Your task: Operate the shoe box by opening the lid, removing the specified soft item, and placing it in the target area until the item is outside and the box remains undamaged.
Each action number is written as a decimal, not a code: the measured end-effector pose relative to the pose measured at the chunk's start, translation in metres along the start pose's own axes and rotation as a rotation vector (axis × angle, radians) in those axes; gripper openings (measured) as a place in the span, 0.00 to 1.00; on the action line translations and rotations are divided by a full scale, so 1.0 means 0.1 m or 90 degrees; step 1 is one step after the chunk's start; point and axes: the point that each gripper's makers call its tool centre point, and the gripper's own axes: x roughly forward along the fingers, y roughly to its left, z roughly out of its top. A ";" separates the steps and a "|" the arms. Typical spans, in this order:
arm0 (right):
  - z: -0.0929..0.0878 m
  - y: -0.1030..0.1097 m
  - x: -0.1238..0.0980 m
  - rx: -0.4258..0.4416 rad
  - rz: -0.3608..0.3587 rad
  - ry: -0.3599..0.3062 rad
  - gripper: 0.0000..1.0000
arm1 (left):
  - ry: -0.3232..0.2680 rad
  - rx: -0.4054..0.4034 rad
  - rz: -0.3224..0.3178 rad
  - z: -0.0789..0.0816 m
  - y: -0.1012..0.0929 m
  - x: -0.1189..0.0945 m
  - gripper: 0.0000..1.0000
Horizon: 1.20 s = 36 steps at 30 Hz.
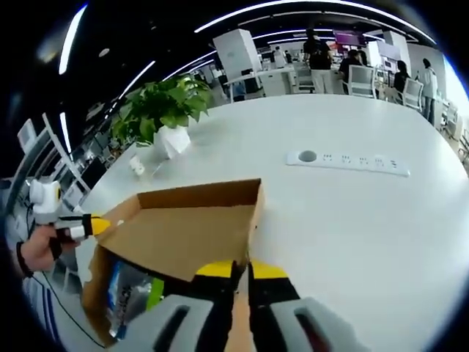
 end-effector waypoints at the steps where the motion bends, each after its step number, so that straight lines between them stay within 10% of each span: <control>1: 0.00 -0.01 -0.01 0.001 0.000 0.001 0.04 | 0.000 0.003 -0.001 0.00 0.00 0.00 0.08; 36: -0.24 -0.04 -0.61 0.002 0.032 -0.035 0.33 | -0.062 -0.045 -0.003 -0.09 0.09 -0.57 0.20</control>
